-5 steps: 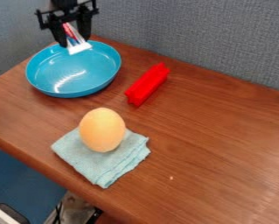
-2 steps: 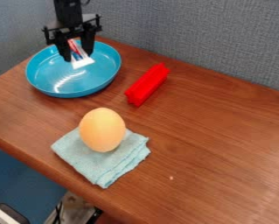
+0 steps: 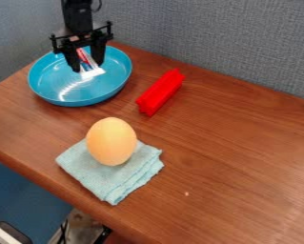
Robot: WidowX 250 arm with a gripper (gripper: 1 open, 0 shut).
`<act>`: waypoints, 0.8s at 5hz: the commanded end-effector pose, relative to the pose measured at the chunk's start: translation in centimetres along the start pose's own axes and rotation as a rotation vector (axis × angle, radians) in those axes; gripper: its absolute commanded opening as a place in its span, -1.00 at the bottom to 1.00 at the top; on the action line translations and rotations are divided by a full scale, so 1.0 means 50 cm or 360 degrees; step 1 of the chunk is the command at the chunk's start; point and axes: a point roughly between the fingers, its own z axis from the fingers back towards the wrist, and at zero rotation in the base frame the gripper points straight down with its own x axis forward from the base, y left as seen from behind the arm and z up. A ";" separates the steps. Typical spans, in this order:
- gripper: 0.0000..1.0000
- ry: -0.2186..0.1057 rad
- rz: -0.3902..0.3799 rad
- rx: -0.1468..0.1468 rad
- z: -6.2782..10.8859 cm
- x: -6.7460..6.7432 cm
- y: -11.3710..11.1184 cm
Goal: Put the toothpaste on the blue plate
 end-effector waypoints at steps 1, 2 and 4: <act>-1.00 -0.0088 0.0003 -0.0063 0.043 0.015 -0.017; -1.00 -0.0084 0.0004 -0.0063 0.042 0.017 -0.019; -1.00 -0.0078 0.0007 -0.0060 0.039 0.021 -0.022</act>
